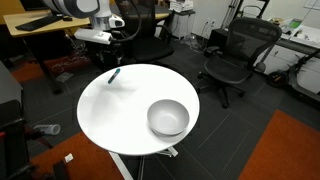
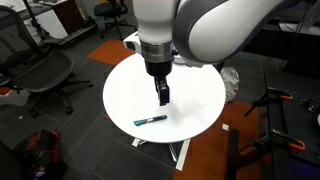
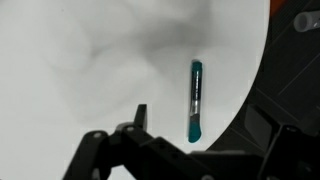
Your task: Put the blue marker inside the grey bowl
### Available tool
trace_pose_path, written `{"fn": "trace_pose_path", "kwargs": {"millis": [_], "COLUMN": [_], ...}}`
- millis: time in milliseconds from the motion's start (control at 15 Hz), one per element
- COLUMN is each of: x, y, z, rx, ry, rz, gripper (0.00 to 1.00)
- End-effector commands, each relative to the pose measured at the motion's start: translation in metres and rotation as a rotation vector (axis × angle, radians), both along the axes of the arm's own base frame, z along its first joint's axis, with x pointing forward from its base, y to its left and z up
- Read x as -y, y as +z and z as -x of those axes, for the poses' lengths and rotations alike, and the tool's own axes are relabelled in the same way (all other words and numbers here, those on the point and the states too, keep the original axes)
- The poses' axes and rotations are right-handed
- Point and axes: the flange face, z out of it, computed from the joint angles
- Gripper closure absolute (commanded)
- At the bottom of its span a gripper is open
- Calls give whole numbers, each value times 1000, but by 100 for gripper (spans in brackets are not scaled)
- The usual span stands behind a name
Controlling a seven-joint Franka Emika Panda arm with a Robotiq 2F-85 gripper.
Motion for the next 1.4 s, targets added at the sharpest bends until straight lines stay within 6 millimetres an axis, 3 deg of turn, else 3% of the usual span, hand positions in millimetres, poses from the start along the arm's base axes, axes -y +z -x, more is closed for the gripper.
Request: {"fn": "trace_pose_path", "kwargs": {"millis": [0, 867, 1333], "x": [-9, -33, -44], "y": [-15, -78, -101], "z": [-17, -30, -33], "rx": [23, -6, -11], "ry": [30, 55, 87], "rz": [-18, 6, 32], "gripper": [0, 0, 0]}}
